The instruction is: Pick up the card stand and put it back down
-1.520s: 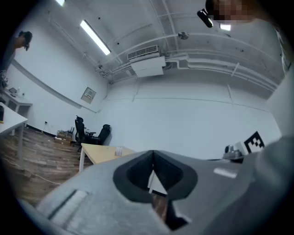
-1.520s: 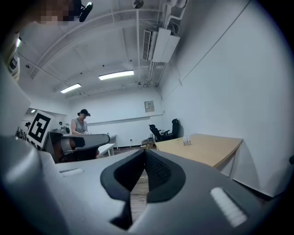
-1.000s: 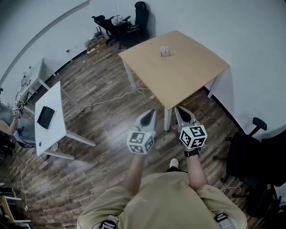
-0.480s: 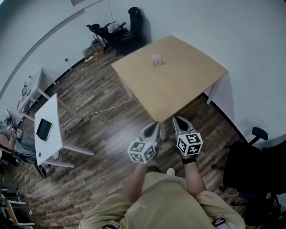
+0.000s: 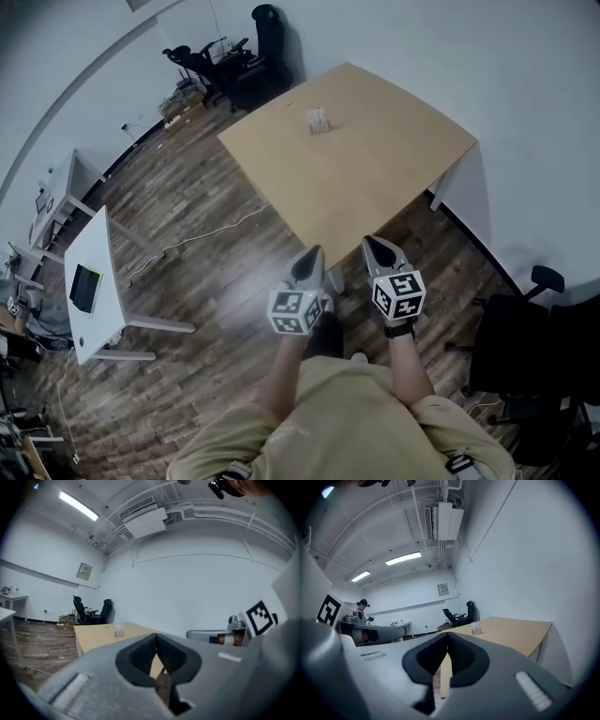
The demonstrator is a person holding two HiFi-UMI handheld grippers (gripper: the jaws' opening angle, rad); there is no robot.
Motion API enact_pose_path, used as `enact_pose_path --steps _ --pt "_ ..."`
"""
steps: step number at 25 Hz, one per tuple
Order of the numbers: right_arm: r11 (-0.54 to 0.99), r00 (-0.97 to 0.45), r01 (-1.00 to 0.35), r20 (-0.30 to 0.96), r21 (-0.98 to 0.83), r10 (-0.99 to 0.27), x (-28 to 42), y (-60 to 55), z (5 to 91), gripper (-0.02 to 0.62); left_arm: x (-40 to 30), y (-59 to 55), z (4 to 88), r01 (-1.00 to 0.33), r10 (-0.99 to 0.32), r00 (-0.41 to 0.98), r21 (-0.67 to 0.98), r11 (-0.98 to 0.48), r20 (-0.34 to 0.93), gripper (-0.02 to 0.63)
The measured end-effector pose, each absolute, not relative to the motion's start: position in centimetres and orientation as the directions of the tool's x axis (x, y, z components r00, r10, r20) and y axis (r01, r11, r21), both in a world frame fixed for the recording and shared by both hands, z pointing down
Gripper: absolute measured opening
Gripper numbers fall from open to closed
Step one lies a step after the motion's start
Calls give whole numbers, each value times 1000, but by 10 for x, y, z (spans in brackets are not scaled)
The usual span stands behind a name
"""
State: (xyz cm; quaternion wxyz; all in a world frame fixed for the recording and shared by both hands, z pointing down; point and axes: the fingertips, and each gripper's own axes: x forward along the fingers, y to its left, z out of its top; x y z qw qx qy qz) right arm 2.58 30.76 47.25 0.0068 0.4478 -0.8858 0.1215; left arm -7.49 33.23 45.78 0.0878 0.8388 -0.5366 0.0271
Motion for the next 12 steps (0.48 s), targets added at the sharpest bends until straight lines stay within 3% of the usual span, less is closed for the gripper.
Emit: enact_pose_path --steps 8,12 --pt "632 -638 -770 66 -92 -768 -6 196 445 5 -112 199 442 -907 -907 412 141 -398 88 5" --pt "613 -613 -789 127 -43 -780 -27 134 442 5 -132 131 424 -897 -898 435 113 -427 61 5"
